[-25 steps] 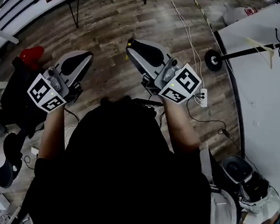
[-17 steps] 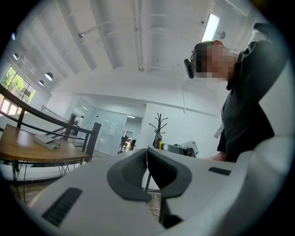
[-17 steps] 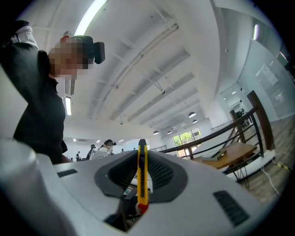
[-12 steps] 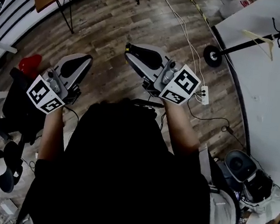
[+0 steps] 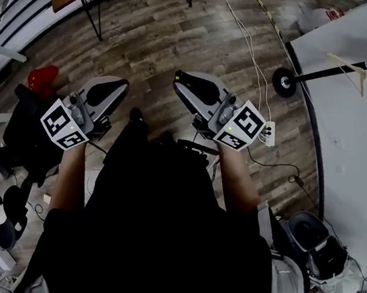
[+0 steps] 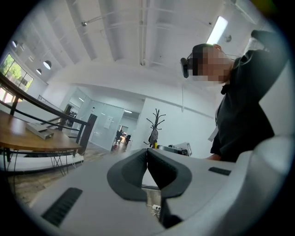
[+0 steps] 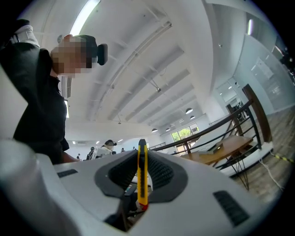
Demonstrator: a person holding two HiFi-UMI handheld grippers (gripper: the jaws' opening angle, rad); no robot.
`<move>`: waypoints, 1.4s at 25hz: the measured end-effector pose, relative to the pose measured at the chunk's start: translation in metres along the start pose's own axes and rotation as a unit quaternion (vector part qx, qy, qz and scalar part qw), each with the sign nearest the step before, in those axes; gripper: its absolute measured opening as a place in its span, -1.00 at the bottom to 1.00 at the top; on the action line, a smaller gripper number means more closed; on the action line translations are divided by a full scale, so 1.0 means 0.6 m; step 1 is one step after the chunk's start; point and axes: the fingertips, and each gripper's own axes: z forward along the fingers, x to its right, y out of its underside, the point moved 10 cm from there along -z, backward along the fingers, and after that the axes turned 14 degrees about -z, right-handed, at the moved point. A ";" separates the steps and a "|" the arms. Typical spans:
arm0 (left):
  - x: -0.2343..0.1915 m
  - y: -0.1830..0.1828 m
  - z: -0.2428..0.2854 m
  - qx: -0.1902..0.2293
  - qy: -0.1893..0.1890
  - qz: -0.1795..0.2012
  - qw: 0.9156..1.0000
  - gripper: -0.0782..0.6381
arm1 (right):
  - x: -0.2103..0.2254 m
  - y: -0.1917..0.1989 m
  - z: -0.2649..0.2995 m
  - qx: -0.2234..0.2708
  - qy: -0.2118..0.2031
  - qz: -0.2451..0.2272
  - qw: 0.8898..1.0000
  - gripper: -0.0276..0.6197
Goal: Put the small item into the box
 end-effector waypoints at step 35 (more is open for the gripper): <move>-0.652 -0.286 0.064 -0.036 0.046 -0.024 0.998 -0.74 | 0.474 0.080 0.471 -0.058 0.036 0.010 0.998 -0.69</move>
